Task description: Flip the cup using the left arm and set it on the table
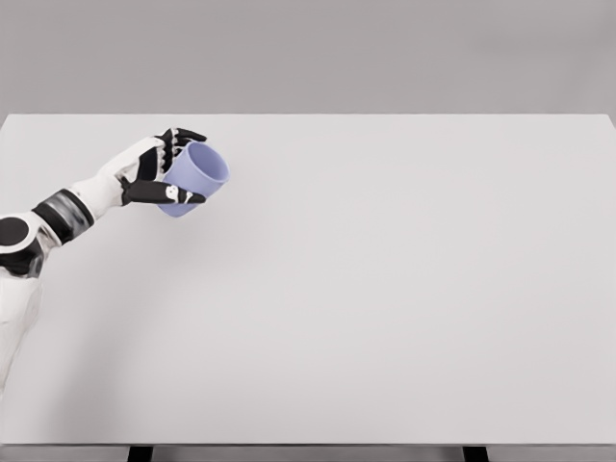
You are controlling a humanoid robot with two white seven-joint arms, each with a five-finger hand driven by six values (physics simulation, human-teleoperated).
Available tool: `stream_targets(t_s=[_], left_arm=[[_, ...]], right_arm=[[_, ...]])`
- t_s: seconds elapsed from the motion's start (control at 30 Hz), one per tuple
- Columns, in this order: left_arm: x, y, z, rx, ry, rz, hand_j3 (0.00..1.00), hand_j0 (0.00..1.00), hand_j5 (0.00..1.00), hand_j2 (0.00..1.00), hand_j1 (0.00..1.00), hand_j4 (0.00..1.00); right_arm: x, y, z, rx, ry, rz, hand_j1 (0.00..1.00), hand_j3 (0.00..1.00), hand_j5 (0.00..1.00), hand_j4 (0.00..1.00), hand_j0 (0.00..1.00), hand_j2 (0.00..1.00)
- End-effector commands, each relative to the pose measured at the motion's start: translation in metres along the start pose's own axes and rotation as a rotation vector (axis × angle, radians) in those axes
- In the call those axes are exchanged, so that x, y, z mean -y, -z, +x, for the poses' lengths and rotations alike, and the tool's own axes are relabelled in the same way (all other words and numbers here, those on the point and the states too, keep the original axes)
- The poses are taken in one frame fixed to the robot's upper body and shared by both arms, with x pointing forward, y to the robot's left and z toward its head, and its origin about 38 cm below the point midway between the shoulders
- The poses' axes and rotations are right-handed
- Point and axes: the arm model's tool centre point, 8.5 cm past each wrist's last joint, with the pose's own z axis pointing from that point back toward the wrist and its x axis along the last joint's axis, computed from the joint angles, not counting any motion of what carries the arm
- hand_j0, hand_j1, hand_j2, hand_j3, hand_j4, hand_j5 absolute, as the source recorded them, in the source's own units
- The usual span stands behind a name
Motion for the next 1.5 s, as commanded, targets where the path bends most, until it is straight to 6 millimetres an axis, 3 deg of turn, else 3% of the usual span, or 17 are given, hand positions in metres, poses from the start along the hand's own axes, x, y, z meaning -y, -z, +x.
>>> stream_targets(t_s=[0.0,0.57,1.0,1.47], left_arm=[[-0.002,-0.001,-0.005,0.032,-0.025,0.011,0.46,0.46,0.46,0.46,0.46,0.46],[0.009,0.0,-0.033,0.184,-0.112,0.07,0.46,0.46,0.46,0.46,0.46,0.46],[0.013,-0.003,-0.056,0.25,-0.298,0.129,0.46,0.46,0.46,0.46,0.46,0.46],[0.027,-0.002,-0.064,0.282,-0.348,0.138,0.47,0.47,0.47,0.47,0.47,0.47]], right_arm=[[0.0,0.0,0.0,0.0,0.0,0.0,1.0,1.0,1.0,1.0,1.0,1.0],[0.0,0.0,0.001,0.001,0.0,0.001,1.0,1.0,1.0,1.0,1.0,1.0],[0.0,0.0,0.0,0.0,0.0,0.0,1.0,1.0,1.0,1.0,1.0,1.0],[0.0,0.0,0.0,0.0,0.0,0.0,1.0,1.0,1.0,1.0,1.0,1.0]])
